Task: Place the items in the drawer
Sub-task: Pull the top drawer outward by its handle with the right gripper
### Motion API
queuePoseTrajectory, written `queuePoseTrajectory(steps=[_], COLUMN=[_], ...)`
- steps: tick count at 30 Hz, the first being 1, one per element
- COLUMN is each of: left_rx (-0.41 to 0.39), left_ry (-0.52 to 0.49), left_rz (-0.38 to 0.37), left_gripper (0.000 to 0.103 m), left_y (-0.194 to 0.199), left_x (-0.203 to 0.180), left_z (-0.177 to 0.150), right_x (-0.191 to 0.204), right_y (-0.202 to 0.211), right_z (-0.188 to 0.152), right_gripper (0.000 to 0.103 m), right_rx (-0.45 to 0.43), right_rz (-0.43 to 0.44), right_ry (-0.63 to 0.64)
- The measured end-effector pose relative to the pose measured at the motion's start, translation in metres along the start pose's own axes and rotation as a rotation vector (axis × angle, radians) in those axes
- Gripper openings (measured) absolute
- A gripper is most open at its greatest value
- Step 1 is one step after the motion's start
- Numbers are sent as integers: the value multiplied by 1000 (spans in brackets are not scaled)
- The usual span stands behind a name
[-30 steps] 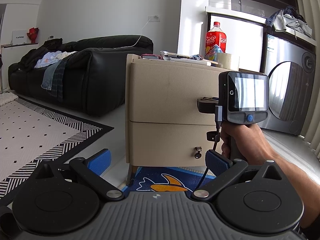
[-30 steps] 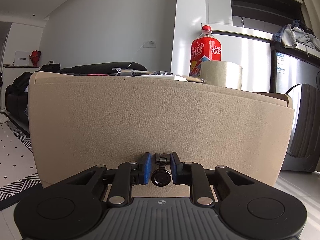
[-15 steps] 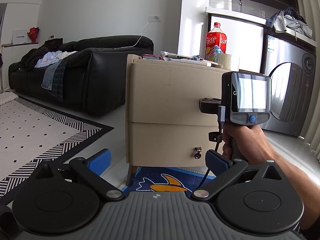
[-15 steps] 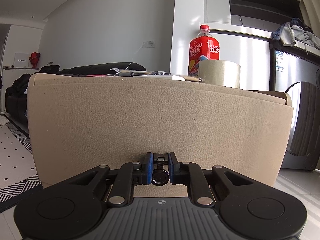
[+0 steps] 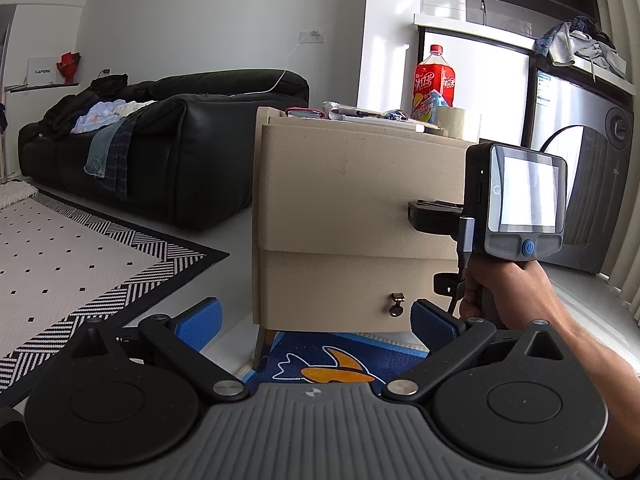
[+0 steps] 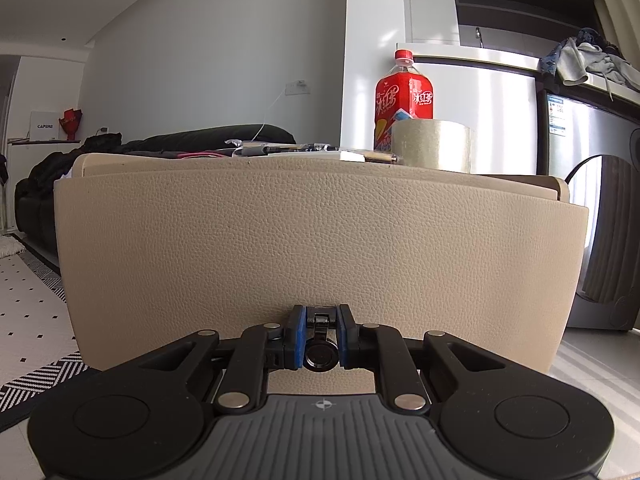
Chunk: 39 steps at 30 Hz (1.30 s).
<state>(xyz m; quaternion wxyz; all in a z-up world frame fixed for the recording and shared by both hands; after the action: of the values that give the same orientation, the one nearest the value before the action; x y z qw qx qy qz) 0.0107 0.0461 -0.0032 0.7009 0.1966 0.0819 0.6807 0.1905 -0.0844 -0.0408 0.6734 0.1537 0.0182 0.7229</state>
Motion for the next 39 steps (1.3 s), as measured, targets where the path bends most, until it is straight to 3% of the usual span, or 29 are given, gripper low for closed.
queuePoseTrajectory(steps=[39], left_rx=[-17], left_ry=[43], left_rz=[7], left_gripper=[103], left_y=[8], left_x=[9], left_z=[2], right_x=[-12], right_y=[89], right_z=[-10], right_gripper=[17], right_rx=[41], right_rz=[29], right_ry=[-53])
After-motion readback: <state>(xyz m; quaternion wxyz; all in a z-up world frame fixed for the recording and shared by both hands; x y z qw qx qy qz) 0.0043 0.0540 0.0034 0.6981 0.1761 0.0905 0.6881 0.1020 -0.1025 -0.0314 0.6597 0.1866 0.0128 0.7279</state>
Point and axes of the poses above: each gripper's, at about its wrist camera, not at the fingertips, and y roughly against the way its jaws point, x to its left, z to its top, the point moved 1 cm from there along -y, roughly the way its jaws point, and after that the axes turned 15 degrees about -y, right-handed, at the moved point
